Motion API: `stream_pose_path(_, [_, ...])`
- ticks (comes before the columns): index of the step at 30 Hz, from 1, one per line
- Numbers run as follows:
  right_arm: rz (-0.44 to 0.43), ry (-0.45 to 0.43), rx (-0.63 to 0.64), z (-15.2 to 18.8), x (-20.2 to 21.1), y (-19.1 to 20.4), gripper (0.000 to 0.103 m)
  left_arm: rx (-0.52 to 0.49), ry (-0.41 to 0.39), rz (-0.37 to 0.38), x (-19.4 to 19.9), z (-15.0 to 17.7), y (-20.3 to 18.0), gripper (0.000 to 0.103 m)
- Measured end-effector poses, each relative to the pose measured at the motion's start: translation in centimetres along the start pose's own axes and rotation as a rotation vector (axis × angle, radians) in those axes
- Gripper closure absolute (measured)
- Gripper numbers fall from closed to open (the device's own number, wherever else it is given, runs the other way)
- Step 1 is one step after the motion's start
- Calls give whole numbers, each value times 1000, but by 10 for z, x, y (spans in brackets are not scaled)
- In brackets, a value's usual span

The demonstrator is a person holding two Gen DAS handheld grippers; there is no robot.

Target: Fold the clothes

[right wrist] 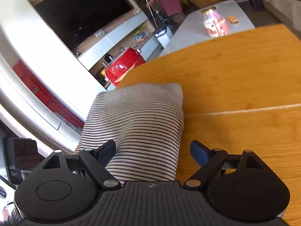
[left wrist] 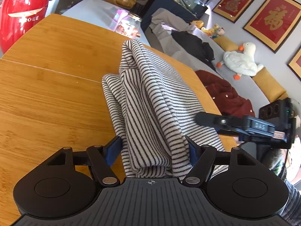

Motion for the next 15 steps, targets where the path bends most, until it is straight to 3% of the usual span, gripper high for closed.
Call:
stream_pose_path(1, [2, -2, 11, -2, 0, 7, 29, 3, 1, 7, 0, 0, 1, 30])
stream_pose_path(5, [35, -14, 101, -8, 3, 40, 47, -7, -7, 13, -1, -5, -3, 33])
stream_pose_path(7, [99, -32, 243, -9, 12, 69, 47, -7, -12, 29, -1, -6, -3, 35])
stream_pose_path(9, [164, -30, 305, -7, 9, 80, 47, -16, -16, 21, -2, -5, -4, 35])
stream_pose_path(11, [221, -21, 319, -6, 2, 79, 47, -28, -20, 7, -2, -4, -6, 34])
stream_pose_path(15, [245, -27, 316, -5, 0, 78, 47, -74, -51, -46, 16, -9, -12, 35])
Point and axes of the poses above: each gripper's, at about its wrist camera, not at the fingertips, and x roughly against the way its jaws point, y to its left, z to its underside, the point moved 4 cm from there along -x, roughly the way its jaws point, and after that the axes turned 4 degrees about y, right-handed, at the moved point
